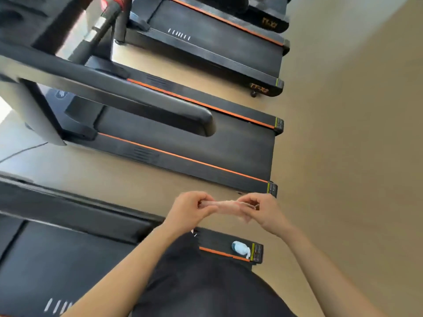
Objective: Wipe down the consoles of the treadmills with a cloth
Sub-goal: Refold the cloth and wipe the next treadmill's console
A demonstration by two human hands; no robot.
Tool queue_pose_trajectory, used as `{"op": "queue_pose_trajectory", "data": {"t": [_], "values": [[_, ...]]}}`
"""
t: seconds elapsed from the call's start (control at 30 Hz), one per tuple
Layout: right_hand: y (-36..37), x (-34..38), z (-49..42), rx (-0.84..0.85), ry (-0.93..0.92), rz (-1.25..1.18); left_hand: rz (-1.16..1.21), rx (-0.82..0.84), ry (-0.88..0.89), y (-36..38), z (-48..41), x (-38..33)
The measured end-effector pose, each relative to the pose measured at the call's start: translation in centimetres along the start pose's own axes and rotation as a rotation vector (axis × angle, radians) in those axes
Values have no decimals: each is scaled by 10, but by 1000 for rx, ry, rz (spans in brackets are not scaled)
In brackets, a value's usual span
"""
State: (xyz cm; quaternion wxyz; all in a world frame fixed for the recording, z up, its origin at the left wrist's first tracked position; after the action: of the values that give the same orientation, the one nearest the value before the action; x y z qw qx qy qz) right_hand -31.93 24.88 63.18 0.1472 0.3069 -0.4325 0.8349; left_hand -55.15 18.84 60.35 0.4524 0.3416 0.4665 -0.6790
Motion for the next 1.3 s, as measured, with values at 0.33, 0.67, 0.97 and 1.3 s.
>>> {"op": "queue_pose_trajectory", "data": {"t": [0.33, 0.67, 0.97, 1.3], "values": [[-107, -30, -136, -17, 29, 267, 133, -89, 61, -3, -132, -73], [-224, -62, -324, 102, -49, 102, 309, -359, -105, -4, -305, -131], [-303, -5, -480, 288, -308, 103, 469, -776, -275, -46, -393, -166], [-259, 130, -626, 419, -487, 160, 634, -1162, -395, -151, -465, -128]]}}
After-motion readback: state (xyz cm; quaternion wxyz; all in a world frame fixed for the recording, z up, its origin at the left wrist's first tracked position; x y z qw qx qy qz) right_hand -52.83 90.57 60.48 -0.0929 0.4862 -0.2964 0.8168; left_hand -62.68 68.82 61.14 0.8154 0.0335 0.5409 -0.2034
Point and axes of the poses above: each hand's wrist, its own z-axis away from the middle knuckle, its own y-axis out of the palm, x = y × z, the point moved 2 cm from there along -z, towards the middle knuckle, and after that the axes turned 6 degrees about z, right-handed, at the moved point
